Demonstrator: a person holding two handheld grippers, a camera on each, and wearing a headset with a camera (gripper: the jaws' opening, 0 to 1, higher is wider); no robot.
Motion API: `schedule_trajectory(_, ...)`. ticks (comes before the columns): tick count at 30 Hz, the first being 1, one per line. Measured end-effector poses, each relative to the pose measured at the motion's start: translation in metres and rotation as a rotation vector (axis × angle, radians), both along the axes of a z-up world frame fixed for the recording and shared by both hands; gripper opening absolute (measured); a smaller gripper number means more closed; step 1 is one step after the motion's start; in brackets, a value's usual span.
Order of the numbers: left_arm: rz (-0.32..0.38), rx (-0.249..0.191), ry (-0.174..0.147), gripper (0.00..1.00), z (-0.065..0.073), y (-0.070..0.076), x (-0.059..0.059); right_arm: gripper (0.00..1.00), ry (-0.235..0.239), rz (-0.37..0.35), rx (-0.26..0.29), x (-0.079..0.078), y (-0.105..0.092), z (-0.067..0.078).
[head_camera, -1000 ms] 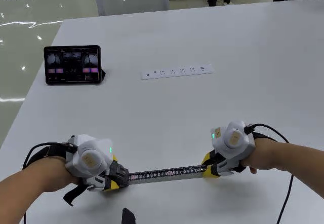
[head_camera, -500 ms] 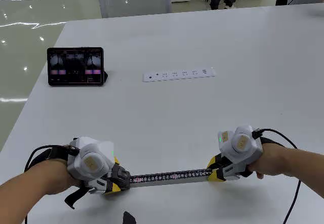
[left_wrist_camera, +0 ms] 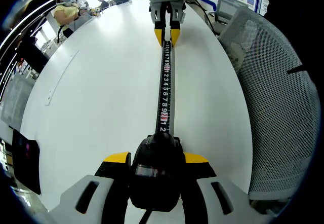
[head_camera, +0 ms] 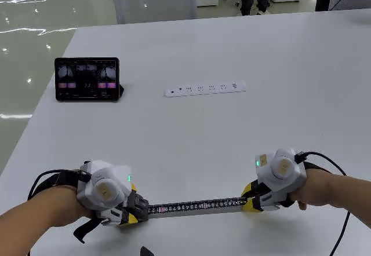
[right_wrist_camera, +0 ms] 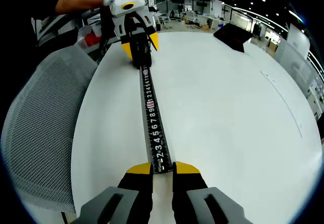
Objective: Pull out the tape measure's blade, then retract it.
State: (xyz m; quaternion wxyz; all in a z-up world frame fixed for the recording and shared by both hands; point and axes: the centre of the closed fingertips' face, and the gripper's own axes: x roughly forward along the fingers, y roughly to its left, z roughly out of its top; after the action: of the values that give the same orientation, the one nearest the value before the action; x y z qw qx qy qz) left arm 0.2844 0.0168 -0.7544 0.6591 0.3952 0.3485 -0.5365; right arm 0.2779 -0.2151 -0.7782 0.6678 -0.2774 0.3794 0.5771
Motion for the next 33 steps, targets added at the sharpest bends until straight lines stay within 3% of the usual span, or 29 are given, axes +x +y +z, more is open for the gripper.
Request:
schedule_trajectory(29,0.017,-0.003,-0.005,0.34,-0.0001,-0.0012,0.0020,0.11,0.005,-0.043,-0.005,0.0008,-0.0042,0.0008)
schedule_trajectory(33,0.008,0.012,0.004,0.34,-0.0003,-0.0002,0.0014,0.12,-0.038,0.008,-0.032,-0.0009,-0.0037,0.0002)
